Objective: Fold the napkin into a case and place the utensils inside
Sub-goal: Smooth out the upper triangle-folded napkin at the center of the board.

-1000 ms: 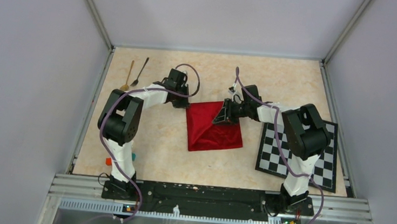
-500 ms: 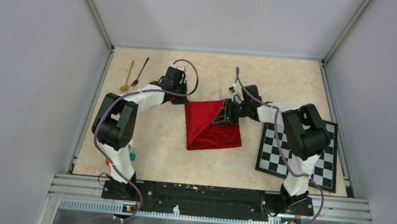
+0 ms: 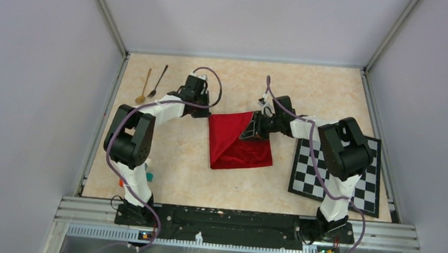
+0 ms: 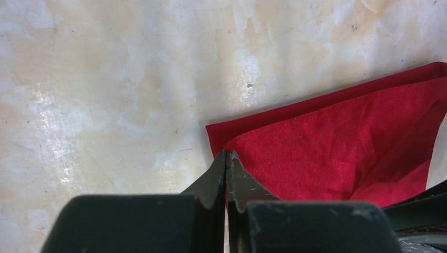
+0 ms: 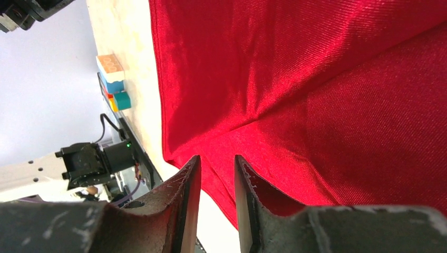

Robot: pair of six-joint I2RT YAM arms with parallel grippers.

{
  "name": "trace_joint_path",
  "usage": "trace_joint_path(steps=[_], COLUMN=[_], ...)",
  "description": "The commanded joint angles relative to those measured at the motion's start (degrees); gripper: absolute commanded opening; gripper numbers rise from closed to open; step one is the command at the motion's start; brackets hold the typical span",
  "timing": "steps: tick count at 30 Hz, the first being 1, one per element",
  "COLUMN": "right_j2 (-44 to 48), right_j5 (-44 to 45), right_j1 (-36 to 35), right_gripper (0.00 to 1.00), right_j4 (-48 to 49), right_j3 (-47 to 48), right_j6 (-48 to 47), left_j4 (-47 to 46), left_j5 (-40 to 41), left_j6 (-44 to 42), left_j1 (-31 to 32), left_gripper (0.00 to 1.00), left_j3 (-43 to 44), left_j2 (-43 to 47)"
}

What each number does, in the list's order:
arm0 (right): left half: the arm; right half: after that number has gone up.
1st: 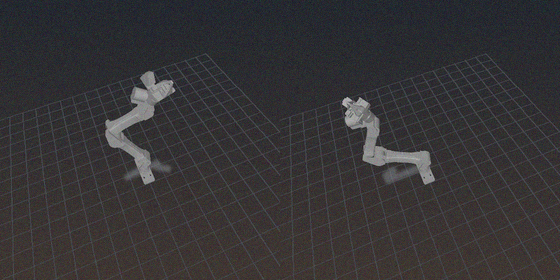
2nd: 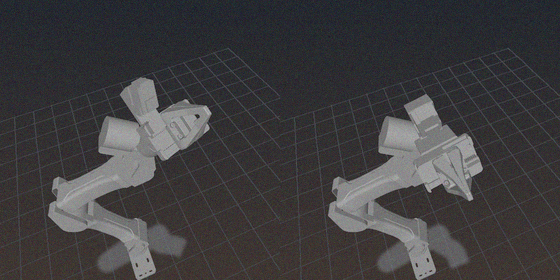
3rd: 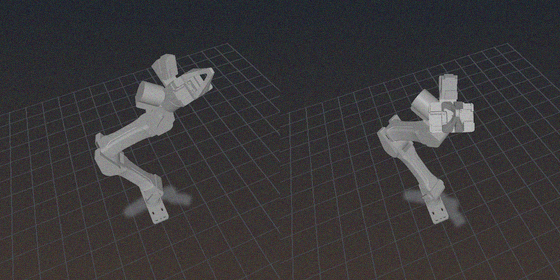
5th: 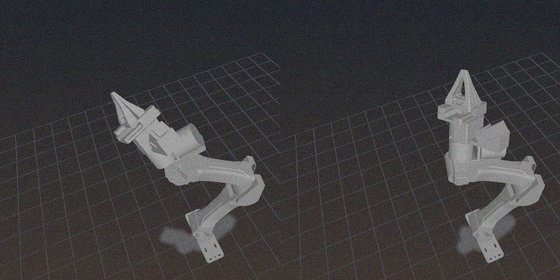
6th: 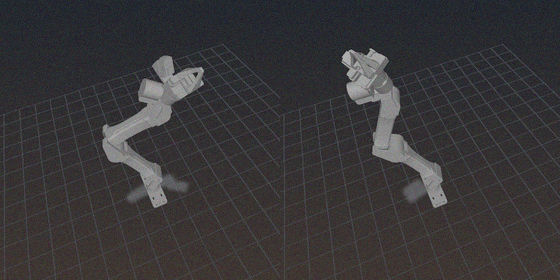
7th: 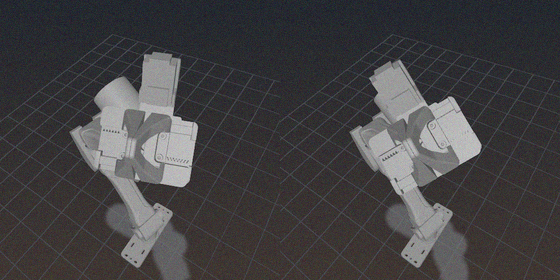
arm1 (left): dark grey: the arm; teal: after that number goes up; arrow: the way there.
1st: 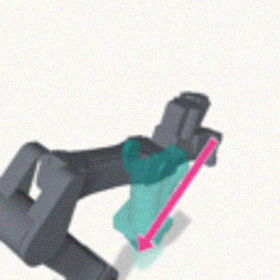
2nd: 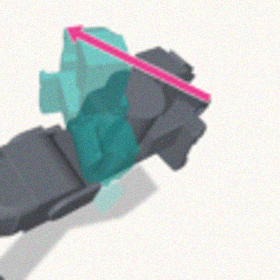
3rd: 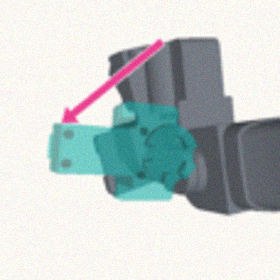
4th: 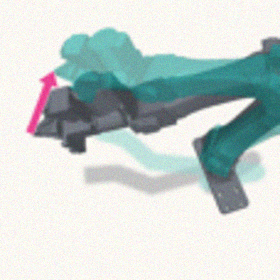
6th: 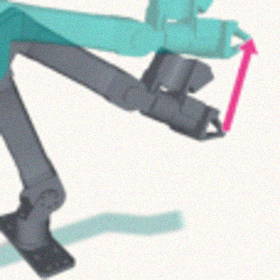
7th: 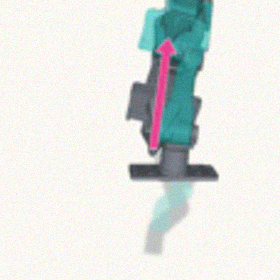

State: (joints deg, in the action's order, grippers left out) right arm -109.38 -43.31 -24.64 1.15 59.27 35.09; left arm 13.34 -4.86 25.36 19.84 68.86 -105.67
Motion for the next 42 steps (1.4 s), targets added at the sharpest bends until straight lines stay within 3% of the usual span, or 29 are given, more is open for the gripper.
trace_joint_path(steps=[1,14,24,37,42], right_j2=[-0.21,-1.21,-7.65,-16.95,-12.03], right_j5=[0.99,1.07,-0.92,0.2,-0.38], right_j1=[0.98,8.0,8.67,10.14,9.98], right_gripper=[0.3,0.33,0.24,0.23,0.26], right_j4=[4.25,7.64,11.86,12.3,5.68], right_j3=[0.78,6.82,12.39,14.62,18.14], right_j6=[2.5,7.23,11.33,7.23,4.38], left_j4=[-1.09,-1.1,-1.19,-1.48,-1.58], left_j5=[0.73,0.44,-0.14,-0.44,-0.53], left_j6=[0.12,0.57,0.56,1.11,1.27], left_j1=[-0.39,-0.42,-0.54,-0.63,-0.63], left_gripper=[0.0,0.0,0.0,0.0,0.0], left_j3=[0.11,-0.12,-0.18,-0.72,-1.23], left_j2=[-0.83,-1.78,-2.0,-3.39,-3.07])
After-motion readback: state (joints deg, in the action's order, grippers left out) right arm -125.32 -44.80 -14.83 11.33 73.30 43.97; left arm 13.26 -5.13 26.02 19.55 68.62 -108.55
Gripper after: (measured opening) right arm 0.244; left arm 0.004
